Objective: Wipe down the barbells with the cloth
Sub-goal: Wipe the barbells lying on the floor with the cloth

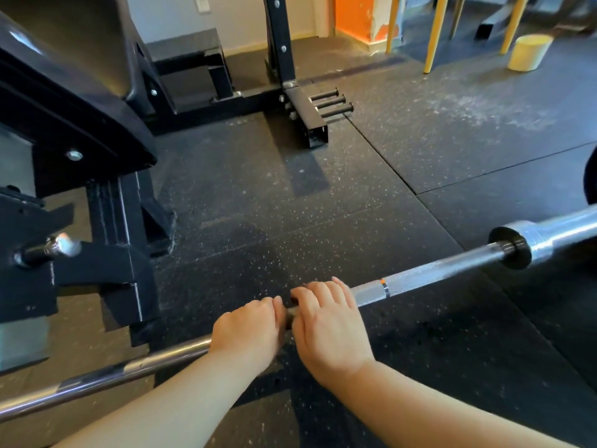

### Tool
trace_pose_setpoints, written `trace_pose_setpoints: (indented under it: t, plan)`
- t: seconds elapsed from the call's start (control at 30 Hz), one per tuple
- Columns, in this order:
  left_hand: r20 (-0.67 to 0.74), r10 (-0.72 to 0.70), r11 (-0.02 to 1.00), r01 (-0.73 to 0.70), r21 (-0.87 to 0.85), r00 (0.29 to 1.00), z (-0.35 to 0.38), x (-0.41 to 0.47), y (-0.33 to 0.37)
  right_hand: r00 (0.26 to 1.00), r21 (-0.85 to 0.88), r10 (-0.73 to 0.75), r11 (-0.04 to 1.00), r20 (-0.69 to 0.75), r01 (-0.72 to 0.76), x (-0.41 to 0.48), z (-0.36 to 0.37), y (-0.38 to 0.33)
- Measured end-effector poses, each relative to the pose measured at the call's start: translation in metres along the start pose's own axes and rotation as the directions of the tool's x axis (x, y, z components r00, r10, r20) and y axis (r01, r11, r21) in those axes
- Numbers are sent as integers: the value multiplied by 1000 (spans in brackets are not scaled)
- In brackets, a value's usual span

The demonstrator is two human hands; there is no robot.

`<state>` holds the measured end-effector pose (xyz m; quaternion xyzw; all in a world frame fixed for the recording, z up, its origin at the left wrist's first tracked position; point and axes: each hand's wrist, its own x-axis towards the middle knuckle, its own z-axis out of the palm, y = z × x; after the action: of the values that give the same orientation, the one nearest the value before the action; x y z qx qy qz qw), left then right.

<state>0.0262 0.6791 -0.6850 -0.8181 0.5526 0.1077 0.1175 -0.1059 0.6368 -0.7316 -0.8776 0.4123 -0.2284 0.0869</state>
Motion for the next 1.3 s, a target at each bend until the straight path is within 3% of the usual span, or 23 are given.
trace_pose_setpoints:
  t: [0.17,0.23,0.37,0.47,0.6,0.8,0.97,1.07,1.13,1.23,1.3]
  plan:
    - [-17,-15,999,14,-30,1000,0,5,8,972,18,-196,981,127,195,10,-14,19]
    - [-2,-23,998,23,-61,1000,0,4,7,982,-4,-136,990,130,138,17,-20,30]
    - [37,-34,998,36,-49,999,-4,5,11,986,94,152,983,69,-159,16,-17,6]
    - [59,-66,998,67,-13,996,-4,6,13,998,62,7,998,55,-11,5,-9,-7]
    - [45,-36,999,37,-33,998,-7,2,6,965,-30,-173,983,195,182,16,-22,24]
    - [26,2,1000,-2,-5,1000,-3,2,-4,996,-23,68,998,59,-66,12,-14,14]
    - [82,-64,998,66,-20,995,-9,2,5,991,-14,-32,999,127,34,8,-14,11]
    - [72,-59,997,62,-45,996,-9,2,4,953,-19,-159,985,260,169,21,-27,24]
    - [71,-66,996,70,-53,995,-9,2,3,938,1,-131,990,322,138,29,-35,29]
    - [100,-76,996,81,-45,992,-11,4,4,965,3,-6,1000,261,6,27,-31,19]
    - [128,-77,996,82,-39,989,-12,5,6,978,4,-28,1000,206,27,16,-22,4]
